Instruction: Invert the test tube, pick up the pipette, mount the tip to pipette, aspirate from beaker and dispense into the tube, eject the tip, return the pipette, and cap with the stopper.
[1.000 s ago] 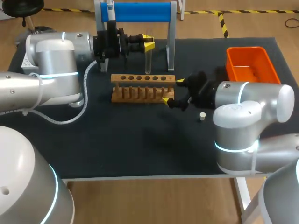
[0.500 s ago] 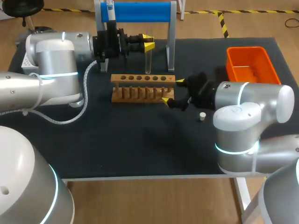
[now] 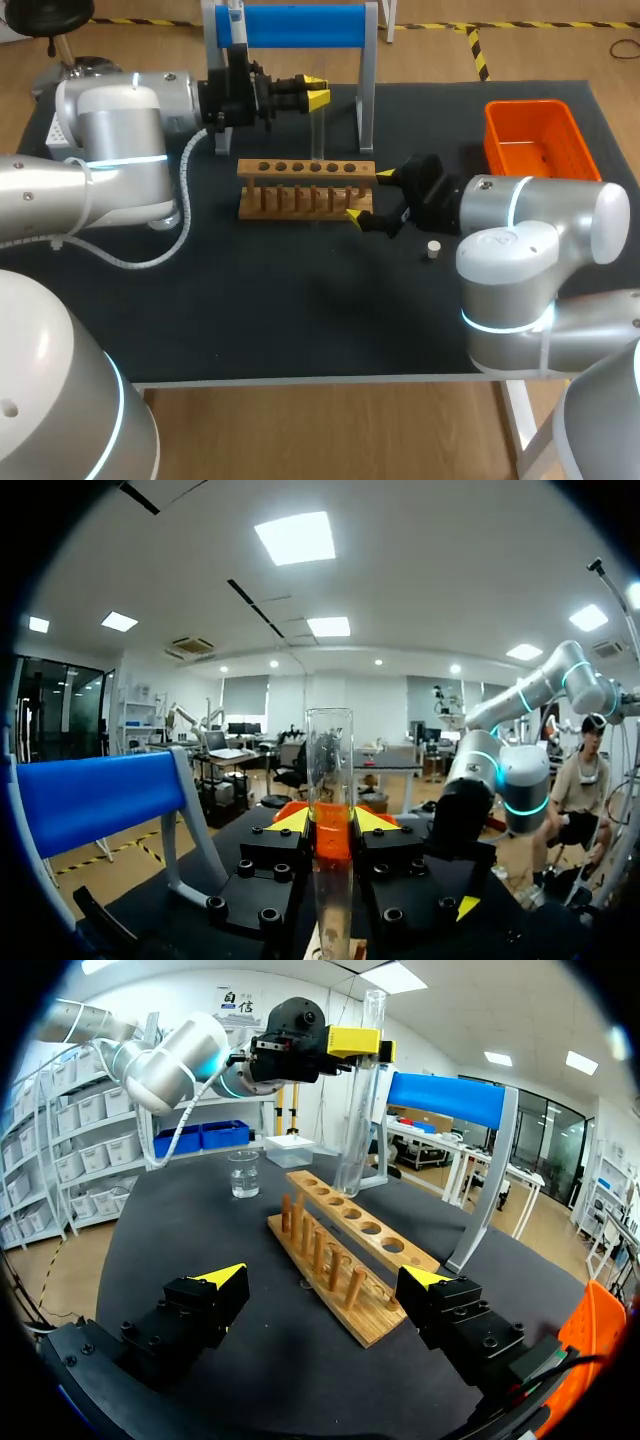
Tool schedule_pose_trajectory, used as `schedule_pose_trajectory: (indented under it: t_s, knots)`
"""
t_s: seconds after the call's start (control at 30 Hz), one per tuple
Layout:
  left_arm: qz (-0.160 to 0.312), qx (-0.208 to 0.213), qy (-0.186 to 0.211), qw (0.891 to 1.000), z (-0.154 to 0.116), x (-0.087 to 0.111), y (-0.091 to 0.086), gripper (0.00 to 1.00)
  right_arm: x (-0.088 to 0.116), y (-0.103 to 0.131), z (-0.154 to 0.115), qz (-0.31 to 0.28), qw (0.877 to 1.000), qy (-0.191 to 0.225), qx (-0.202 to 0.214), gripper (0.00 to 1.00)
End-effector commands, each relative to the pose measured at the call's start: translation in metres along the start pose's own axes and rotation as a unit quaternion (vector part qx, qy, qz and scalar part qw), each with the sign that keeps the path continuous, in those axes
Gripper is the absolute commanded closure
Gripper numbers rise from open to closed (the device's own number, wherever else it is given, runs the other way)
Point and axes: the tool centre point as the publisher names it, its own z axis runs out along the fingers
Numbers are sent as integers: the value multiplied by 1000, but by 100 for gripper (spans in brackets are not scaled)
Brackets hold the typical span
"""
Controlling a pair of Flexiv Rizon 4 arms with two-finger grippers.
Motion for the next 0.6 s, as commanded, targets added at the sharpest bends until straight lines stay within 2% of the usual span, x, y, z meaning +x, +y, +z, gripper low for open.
schedule_pose_trajectory:
  t_s: [0.03,0.37,0.6]
  knots:
    - [-11,7,-6,1000,4,2,1,100,0,0,0,0,1000,1,0,0]
    - [-21,9,-12,1000,5,4,8,100,0,0,0,0,1000,1,0,0]
    - [-1,10,-11,1000,4,4,11,100,0,0,0,0,1000,1,0,0]
